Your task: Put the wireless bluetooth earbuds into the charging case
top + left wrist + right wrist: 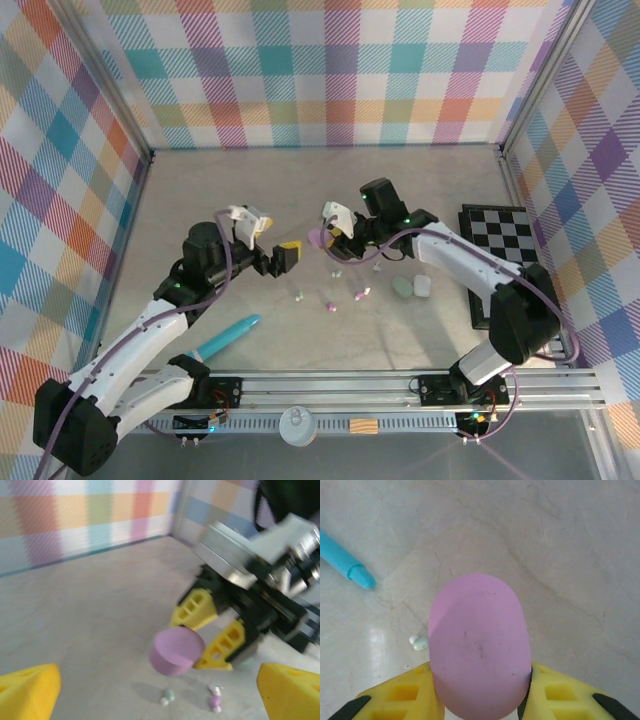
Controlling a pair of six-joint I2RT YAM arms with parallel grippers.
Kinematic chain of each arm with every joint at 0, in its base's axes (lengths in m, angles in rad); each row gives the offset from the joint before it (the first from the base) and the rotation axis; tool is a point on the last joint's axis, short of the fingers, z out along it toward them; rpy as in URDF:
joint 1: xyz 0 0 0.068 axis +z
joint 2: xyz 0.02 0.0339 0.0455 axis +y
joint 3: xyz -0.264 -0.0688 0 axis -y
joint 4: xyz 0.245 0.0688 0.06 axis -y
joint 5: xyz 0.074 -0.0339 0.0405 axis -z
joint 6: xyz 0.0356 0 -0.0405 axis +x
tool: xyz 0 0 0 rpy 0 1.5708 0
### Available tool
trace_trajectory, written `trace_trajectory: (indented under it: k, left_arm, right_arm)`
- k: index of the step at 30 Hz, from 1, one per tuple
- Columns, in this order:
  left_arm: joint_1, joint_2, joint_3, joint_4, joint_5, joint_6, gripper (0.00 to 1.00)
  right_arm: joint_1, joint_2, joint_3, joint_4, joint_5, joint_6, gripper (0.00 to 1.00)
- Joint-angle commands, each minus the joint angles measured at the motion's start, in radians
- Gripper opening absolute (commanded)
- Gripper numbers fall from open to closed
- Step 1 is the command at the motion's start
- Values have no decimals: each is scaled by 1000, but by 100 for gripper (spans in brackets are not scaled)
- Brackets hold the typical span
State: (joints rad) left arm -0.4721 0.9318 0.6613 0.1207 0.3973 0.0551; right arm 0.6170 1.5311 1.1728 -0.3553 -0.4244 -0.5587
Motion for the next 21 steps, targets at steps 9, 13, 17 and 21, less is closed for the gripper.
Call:
trace_trajectory:
  k: [9,13,17,21]
  left_arm:
    - [-83,156,-48,279,326,189,100]
    - [-84,221,-57,366,385,225,94]
    - [-89,278,-44,414,434,244,88]
    - [-99,298,-33,441,456,259,85]
  right_arm:
    - [-2,-187,53,-320,-148,-4,29]
    - [-2,-200,97,-380,-185,-30,27]
    - [-3,-201,124,-385,-201,-43,27]
    - [-2,-179,154,-392,-226,-54,27]
